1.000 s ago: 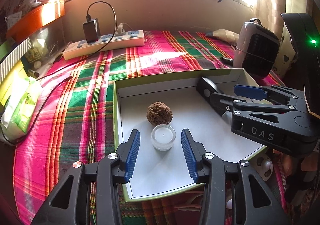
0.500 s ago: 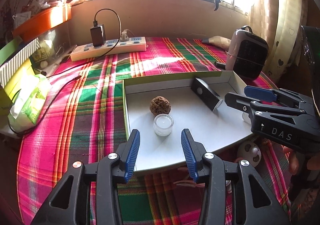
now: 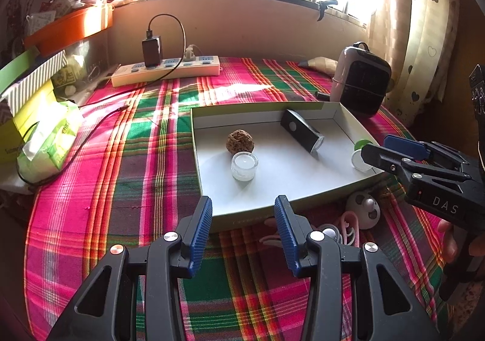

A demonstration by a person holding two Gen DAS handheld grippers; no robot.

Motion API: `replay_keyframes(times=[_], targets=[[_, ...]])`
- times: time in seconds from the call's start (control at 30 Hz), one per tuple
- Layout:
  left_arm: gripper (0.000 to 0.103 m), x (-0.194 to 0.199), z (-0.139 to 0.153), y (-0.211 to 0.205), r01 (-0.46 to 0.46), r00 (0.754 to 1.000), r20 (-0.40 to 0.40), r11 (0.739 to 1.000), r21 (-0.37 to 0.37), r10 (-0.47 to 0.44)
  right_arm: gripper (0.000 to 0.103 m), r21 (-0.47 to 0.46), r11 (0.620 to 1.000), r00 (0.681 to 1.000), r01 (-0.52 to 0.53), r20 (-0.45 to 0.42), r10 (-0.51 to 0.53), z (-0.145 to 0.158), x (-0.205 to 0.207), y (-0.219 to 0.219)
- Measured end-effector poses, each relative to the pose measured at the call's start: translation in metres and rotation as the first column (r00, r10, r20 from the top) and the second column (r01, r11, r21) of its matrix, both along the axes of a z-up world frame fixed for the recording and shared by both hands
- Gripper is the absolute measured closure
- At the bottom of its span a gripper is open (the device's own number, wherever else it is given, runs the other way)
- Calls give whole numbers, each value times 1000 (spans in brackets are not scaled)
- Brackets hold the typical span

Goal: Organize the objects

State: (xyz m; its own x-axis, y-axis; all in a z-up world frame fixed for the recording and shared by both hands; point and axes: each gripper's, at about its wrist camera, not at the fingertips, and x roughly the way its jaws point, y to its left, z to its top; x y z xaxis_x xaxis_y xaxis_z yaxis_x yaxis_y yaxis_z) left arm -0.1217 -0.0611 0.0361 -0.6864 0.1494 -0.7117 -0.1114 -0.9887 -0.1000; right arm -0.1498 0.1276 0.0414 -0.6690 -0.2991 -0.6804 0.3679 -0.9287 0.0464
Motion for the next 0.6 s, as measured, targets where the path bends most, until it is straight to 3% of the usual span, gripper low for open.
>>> replay_keyframes(times=[0.6], targets=[[61,19,-13,10,41,998,46,999,27,-42,49,11,1000,1000,29,10,-30,-14,28,18]])
